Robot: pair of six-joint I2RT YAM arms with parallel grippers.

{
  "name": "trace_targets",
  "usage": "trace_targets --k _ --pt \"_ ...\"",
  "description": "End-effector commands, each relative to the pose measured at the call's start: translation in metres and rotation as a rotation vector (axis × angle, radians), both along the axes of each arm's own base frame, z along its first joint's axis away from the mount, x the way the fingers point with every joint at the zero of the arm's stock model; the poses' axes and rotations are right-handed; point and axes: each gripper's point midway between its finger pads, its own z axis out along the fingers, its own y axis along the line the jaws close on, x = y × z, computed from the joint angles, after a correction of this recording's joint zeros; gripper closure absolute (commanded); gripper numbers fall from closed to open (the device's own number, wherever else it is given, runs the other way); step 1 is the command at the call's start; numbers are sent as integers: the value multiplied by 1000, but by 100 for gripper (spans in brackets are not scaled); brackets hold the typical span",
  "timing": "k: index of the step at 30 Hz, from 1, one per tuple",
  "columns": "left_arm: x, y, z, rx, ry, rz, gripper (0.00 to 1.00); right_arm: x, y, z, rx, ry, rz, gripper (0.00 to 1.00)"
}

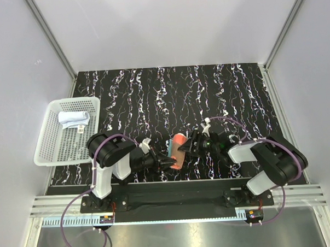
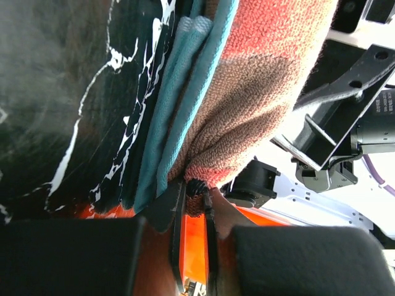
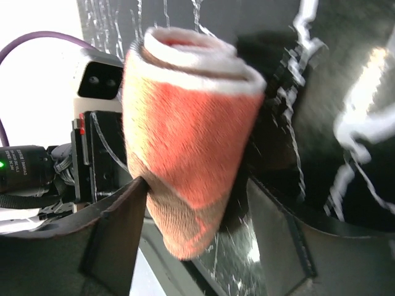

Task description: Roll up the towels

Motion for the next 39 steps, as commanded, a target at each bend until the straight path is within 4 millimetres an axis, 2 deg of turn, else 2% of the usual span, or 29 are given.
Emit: trace_targets --k 1,6,13,16,17,18,19,20,21,23,24,25,26,27,28,29,32,33,36,38,39 --pt "-5 5 10 -35 -74 -16 100 12 10 -5 -10 -62 14 29" --pt "-4 7 8 -36 -66 -17 100 15 20 -11 9 -63 33 40" --pt "2 3 12 -55 -81 -24 99 13 30 -10 47 -87 54 66" --pt "3 2 11 -25 -104 -33 79 17 30 0 61 -113 34 74" --pt "3 3 11 -4 -100 -33 66 17 28 -1 48 -104 30 75" --pt "3 4 11 11 -107 -36 59 19 27 2 35 -109 22 76" --pt "4 4 10 33 -132 -43 54 24 25 13 25 -154 14 76" --pt "4 5 10 66 -125 -48 48 24 22 11 -12 -136 11 77" --pt "4 6 9 89 -133 -53 46 27 21 26 -13 -170 4 78" --pt "8 7 12 153 -167 -67 36 31 14 30 -86 -190 2 78" --pt "10 8 12 191 -206 -79 35 30 7 33 -132 -200 1 78" --pt "5 15 -1 271 -162 -96 33 34 8 43 -138 -225 0 78" --pt "17 11 20 267 -229 -74 32 35 6 47 -150 -236 2 78" --pt "21 11 25 292 -251 -73 30 35 5 56 -157 -262 4 78" --pt "17 20 17 370 -243 -94 29 33 1 54 -182 -249 3 78" --pt "30 16 41 363 -313 -66 28 36 1 63 -183 -266 2 78" --pt "41 23 64 418 -394 -37 23 36 -3 80 -199 -290 -3 79" --pt "47 19 80 406 -434 -26 21 36 -4 89 -200 -315 0 79" --pt "60 13 111 388 -526 -3 17 35 -7 107 -208 -338 -3 79" --pt "65 9 116 389 -545 -8 16 34 -9 119 -206 -342 -3 79" --pt "70 4 119 391 -559 -17 16 32 -7 132 -181 -357 -1 79"
